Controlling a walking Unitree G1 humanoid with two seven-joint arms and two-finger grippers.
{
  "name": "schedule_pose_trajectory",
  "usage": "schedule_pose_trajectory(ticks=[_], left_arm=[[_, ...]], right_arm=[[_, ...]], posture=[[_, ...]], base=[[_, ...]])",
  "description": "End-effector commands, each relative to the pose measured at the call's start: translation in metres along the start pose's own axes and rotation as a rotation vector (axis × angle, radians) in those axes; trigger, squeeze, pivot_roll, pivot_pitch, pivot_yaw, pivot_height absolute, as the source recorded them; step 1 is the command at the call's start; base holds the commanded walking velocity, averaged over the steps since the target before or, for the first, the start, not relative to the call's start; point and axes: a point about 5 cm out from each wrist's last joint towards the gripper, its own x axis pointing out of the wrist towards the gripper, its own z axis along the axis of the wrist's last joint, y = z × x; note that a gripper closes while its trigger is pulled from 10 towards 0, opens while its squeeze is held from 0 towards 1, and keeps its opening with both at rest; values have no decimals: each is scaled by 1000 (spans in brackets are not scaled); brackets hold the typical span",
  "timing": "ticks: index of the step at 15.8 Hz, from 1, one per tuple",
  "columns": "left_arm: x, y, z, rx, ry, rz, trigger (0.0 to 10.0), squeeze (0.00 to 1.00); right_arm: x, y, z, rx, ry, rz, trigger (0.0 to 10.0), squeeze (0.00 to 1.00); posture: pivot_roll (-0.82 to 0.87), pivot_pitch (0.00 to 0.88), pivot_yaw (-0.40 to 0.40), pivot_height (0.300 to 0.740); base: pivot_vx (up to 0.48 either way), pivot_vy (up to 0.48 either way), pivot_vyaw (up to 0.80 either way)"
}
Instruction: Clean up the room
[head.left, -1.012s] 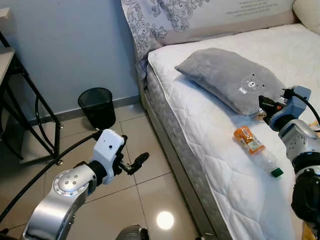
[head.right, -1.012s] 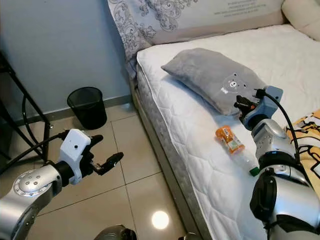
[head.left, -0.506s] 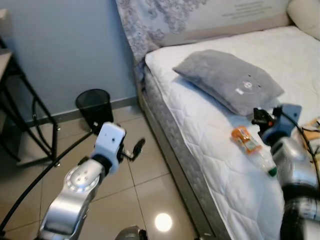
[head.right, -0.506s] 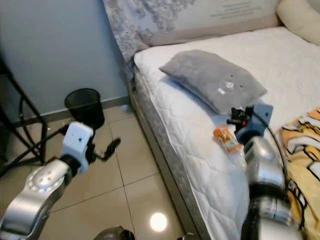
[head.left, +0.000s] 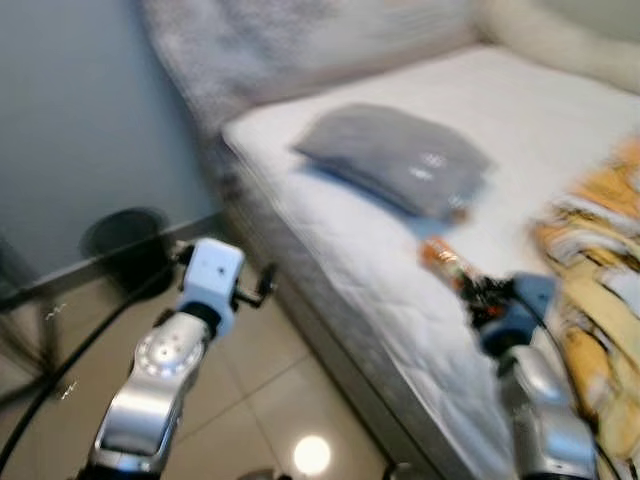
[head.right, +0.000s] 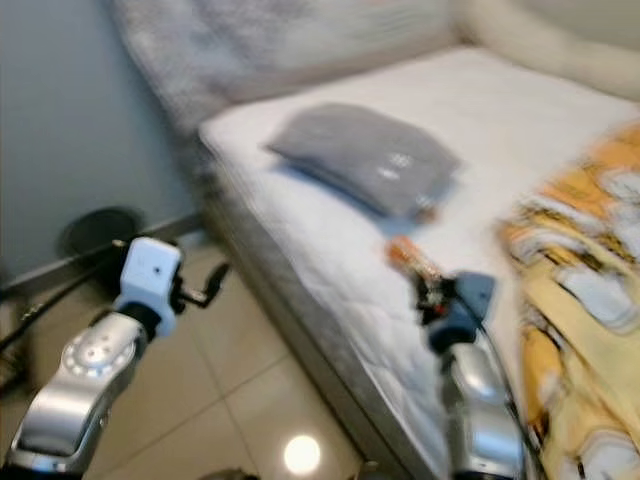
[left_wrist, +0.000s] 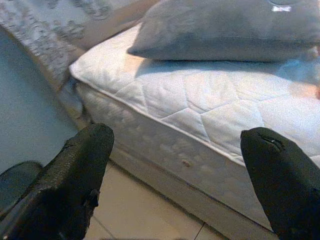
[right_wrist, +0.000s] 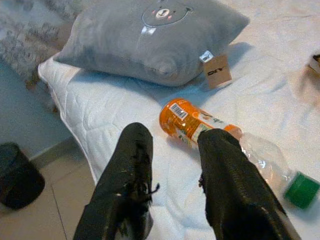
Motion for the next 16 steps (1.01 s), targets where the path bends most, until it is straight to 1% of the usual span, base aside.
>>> schedule_pose_trajectory(ticks=[1,2,3,4,5,6,7,8,9,11,14,16], left_arm=[[2,-2,1,-26,-7,12,10000,0],[0,-2,-2,-18,11,5,10000,0],[-1,-3,-2,-12,12,-3,10000,0],[-2,-5,-4,-12,12,-8,10000,0],[-1,-6,-5,-15,11,-2,10000,0],[-1,-6,-4,-8,8,7,10000,0],[0,-6,-4,-7,7,10,10000,0],[2,-5,-4,-12,4,22,10000,0],[2,-5,-4,-15,6,30,10000,0],[2,-5,-5,-16,9,38,10000,0],[1,-6,-7,-14,8,46,10000,0],[0,-6,-9,-29,21,47,10000,0]], right_arm=[[-3,-5,6,-29,-15,-40,10000,1000],[-3,-6,4,-72,-10,-62,10000,1000],[-3,-6,5,-91,-12,-74,10000,1000],[-5,-6,6,-88,-12,-69,10000,1000],[-7,-5,7,-84,-14,-74,10000,1000],[-7,-3,6,-51,8,-69,10000,1000],[-6,-1,6,-57,20,-54,10000,1000],[-2,4,10,-57,7,-10,10000,1000],[2,7,16,-76,-8,26,10000,1000],[4,10,17,-90,-5,48,10000,1000],[4,11,12,-93,23,43,10000,1000],[3,10,7,-110,56,34,10000,1000]], posture=[[-50,0,57,740],[-59,0,62,740],[-60,0,62,740],[-61,0,65,740],[-64,0,72,740],[-68,0,75,740],[-71,0,77,740],[-71,0,76,740],[-64,0,68,740],[-61,0,64,740],[-60,0,58,740],[-62,0,58,740]], base=[[0,0,-800],[0,0,-800],[0,0,-800],[0,0,-569],[0,0,0],[0,0,0],[0,0,0],[0,-259,0],[0,-435,0],[0,-439,0],[0,-435,0],[0,0,0]])
